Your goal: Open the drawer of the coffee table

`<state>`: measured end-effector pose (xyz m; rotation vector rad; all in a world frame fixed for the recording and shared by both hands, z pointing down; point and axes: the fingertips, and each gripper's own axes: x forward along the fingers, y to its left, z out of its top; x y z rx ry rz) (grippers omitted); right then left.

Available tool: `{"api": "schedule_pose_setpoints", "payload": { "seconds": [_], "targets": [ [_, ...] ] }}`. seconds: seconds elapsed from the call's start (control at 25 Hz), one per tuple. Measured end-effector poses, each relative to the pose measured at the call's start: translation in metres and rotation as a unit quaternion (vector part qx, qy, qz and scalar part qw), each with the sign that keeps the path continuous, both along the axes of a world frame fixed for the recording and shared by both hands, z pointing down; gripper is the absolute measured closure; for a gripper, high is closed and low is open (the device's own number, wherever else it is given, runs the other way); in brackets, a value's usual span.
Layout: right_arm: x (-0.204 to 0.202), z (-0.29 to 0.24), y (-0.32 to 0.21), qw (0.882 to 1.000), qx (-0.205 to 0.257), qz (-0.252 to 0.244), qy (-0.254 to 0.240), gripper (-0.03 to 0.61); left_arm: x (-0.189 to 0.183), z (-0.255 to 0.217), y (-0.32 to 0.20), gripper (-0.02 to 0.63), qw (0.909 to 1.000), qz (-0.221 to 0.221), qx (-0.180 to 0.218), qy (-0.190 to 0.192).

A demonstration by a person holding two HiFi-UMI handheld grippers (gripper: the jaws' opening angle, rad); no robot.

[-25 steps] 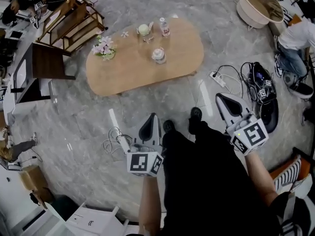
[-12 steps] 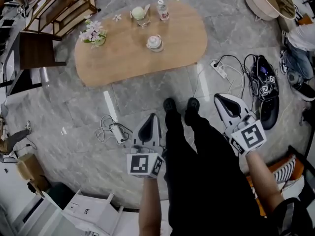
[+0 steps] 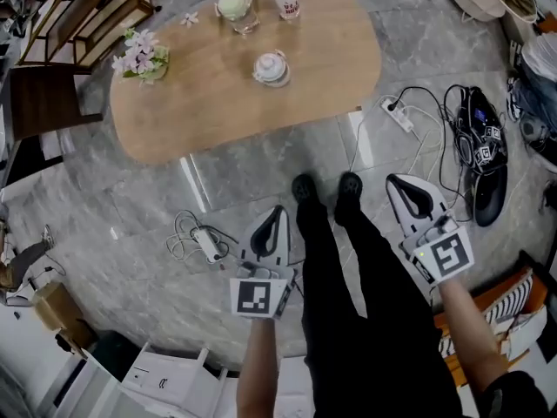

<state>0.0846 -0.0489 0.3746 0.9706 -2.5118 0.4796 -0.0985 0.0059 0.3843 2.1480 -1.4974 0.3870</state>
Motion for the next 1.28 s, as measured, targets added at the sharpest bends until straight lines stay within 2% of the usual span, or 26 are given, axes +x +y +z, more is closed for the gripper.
{"api": "schedule_pose_setpoints", "payload": {
  "seconds": [0.12,0.24,0.36,0.6,0.64,0.72,0.84,0.92,1.04,1.28],
  "targets": [
    [-0.003,0.037,-0.007,1.000,-0.006,0.011,0.009,0.565,-0.010,0.053,0.002,0.600,0.9992,0.017,-0.032,-0.016],
    [-0.005,0.073,-0.015,1.000,-0.012,0.017,0.019,0.565,-0.013,0.090,-0.006,0.600,0.9983,0.031,-0.043,-0.022],
    [-0.002,0.110,-0.024,0.999,-0.019,0.022,0.033,0.565,-0.015,0.121,-0.018,0.598,0.9987,0.026,-0.042,-0.008],
    [0.009,0.197,-0.034,0.996,-0.027,0.020,0.083,0.565,-0.031,0.204,-0.016,0.597,0.9967,0.033,-0.072,0.017],
    [0.011,0.211,-0.037,0.995,-0.029,0.020,0.089,0.565,-0.034,0.215,-0.017,0.592,0.9965,0.029,-0.075,0.025],
    [0.012,0.235,-0.044,0.994,-0.032,0.023,0.099,0.565,-0.040,0.236,-0.021,0.543,0.9965,0.033,-0.074,0.021],
    [0.012,0.266,-0.056,0.993,-0.033,0.030,0.112,0.565,-0.050,0.265,-0.027,0.534,0.9965,0.037,-0.075,0.000],
    [0.009,0.282,-0.062,0.991,-0.035,0.028,0.123,0.561,-0.057,0.278,-0.031,0.524,0.9968,0.028,-0.074,0.002],
    [0.002,0.303,-0.069,0.989,-0.035,0.012,0.146,0.481,-0.066,0.293,-0.038,0.520,0.9972,0.021,-0.071,0.003],
    [0.000,0.337,-0.085,0.981,-0.034,-0.006,0.191,0.417,-0.084,0.331,-0.041,0.434,0.9957,0.018,-0.090,-0.011]
  ]
}}
